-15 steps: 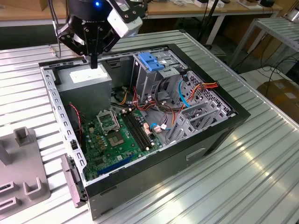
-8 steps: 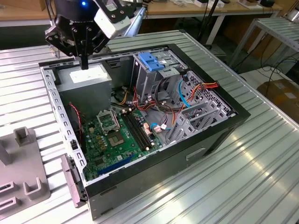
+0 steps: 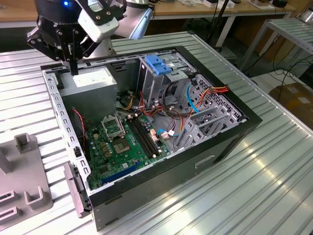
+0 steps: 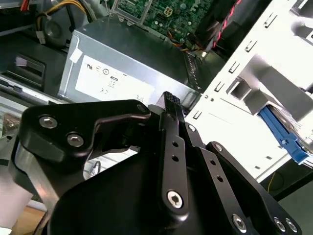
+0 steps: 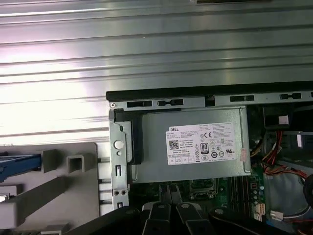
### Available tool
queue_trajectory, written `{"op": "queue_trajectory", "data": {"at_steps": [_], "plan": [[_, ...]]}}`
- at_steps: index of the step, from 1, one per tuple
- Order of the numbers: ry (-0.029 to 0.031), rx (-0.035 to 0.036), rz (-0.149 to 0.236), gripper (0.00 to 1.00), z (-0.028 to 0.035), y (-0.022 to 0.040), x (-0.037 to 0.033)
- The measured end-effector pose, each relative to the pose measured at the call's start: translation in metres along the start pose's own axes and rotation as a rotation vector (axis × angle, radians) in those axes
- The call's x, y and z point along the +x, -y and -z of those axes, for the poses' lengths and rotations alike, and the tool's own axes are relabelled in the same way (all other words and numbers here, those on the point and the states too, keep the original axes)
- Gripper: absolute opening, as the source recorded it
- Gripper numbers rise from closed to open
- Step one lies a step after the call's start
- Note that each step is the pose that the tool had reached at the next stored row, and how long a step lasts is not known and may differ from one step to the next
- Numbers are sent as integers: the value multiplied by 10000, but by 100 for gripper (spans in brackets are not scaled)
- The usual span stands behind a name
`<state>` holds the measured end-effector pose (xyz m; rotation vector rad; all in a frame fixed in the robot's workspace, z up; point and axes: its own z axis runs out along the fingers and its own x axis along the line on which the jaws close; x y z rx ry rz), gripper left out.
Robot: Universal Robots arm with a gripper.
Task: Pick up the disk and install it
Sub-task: 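Reach for the disk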
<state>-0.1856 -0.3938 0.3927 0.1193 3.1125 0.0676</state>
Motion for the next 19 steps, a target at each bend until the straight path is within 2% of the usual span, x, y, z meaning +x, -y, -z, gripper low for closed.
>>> {"op": "queue_trajectory", "data": {"at_steps": [3,11,19], "plan": [[0,0,-2,10,1,4,103],[-1,1,-7,10,5,11,321],[-1,1,-15,10,9,0,591]]}}
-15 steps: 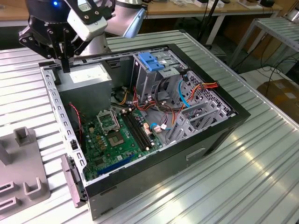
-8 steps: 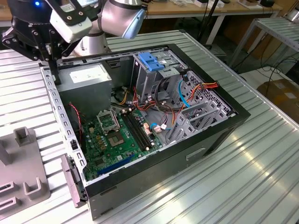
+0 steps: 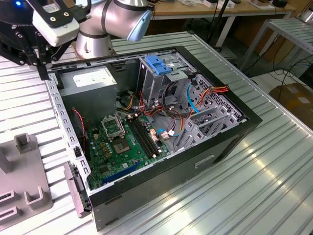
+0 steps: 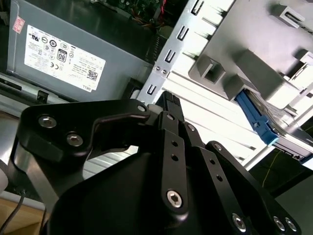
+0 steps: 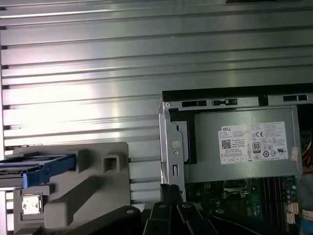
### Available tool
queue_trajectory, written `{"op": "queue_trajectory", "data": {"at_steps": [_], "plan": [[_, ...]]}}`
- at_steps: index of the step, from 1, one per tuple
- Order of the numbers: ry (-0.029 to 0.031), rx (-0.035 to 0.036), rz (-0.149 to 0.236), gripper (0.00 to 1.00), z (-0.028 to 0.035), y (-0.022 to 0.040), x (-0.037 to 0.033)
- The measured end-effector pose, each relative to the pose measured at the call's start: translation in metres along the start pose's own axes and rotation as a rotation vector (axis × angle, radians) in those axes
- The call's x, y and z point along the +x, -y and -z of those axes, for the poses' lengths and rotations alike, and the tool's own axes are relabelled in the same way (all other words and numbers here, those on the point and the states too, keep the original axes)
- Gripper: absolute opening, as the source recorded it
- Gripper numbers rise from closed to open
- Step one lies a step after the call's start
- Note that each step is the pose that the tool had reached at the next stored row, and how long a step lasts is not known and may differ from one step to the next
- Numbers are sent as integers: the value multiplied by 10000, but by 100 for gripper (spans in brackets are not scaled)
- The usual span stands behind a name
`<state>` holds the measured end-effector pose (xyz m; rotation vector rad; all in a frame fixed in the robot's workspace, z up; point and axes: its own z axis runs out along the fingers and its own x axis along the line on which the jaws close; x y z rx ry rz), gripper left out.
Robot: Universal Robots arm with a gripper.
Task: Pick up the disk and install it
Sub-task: 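Reach for the disk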
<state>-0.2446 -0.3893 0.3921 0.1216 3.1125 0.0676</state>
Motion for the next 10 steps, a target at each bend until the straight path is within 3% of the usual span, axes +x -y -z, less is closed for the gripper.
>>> {"op": "queue_trajectory", "data": {"at_steps": [7,10], "plan": [[-4,0,-1,10,4,-13,231],[-11,1,-3,10,6,-23,362]]}}
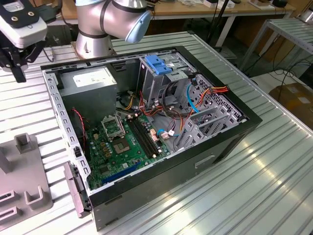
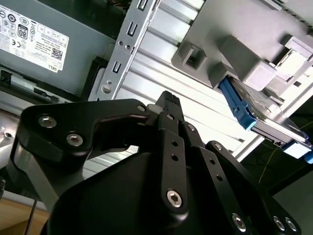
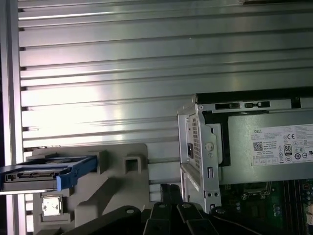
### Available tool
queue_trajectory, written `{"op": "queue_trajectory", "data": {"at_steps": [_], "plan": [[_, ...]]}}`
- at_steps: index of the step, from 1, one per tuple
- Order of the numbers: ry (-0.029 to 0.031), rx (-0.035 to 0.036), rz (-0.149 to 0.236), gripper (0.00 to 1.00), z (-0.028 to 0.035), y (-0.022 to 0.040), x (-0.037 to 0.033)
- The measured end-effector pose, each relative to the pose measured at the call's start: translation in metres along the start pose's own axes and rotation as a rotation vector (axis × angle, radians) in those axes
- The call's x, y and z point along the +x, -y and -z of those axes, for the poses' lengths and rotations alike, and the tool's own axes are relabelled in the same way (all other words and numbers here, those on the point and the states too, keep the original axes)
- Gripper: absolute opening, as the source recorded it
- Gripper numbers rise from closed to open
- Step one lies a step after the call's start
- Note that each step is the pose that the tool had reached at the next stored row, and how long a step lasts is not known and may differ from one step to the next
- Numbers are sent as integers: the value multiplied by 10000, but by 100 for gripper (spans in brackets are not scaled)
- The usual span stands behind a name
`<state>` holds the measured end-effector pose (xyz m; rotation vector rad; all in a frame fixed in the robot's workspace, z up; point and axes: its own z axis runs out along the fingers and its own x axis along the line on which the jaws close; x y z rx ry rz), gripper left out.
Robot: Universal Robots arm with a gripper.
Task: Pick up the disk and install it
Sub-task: 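Reach for the disk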
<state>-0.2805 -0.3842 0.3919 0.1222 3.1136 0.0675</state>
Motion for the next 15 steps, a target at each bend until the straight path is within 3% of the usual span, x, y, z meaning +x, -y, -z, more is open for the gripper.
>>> {"op": "queue_trajectory", "data": {"at_steps": [12,15], "plan": [[-50,2,-1,10,3,-34,476],[-54,0,-3,10,5,-30,656]]}}
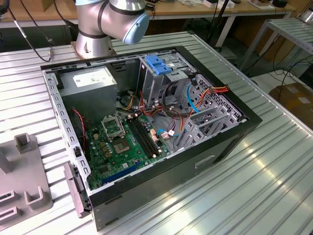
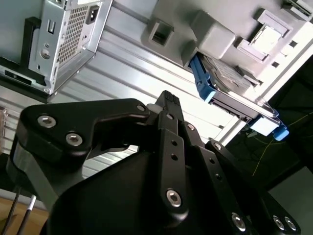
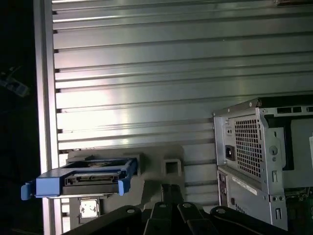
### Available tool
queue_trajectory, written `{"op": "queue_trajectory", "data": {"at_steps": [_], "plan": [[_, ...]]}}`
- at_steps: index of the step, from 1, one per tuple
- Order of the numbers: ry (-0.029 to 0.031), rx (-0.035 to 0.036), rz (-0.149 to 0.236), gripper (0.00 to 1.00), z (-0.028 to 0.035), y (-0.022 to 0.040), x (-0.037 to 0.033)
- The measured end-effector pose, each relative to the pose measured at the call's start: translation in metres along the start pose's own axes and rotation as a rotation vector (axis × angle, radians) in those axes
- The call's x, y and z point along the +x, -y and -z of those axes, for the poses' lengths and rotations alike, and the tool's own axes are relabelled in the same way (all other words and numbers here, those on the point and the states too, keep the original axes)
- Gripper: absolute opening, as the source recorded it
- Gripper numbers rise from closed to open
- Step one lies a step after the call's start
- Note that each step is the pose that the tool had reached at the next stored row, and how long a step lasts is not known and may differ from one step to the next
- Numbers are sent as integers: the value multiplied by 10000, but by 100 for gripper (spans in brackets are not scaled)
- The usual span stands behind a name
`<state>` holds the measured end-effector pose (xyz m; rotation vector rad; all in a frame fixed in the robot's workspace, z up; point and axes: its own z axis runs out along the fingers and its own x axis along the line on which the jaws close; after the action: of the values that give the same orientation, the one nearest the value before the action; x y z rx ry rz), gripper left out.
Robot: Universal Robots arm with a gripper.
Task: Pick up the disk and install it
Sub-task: 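Reach for the disk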
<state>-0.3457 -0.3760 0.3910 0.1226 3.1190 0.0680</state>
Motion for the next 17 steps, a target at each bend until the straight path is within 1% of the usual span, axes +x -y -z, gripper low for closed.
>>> {"op": "queue_trajectory", "data": {"at_steps": [1,2,4,5,6,7,8,11,12,14,16,17], "plan": [[-2,0,0,10,1,3,47],[-4,1,1,10,2,10,128],[-6,0,0,10,2,16,219],[-8,1,-1,10,4,22,292],[-9,1,0,10,4,25,332],[-12,1,1,10,4,32,415],[-16,2,0,10,5,36,471],[-36,3,-1,10,7,47,608],[-61,4,-2,10,7,51,660],[-127,10,-5,10,7,57,730],[-216,18,-9,10,9,61,788],[-273,22,-11,10,8,64,816]]}}
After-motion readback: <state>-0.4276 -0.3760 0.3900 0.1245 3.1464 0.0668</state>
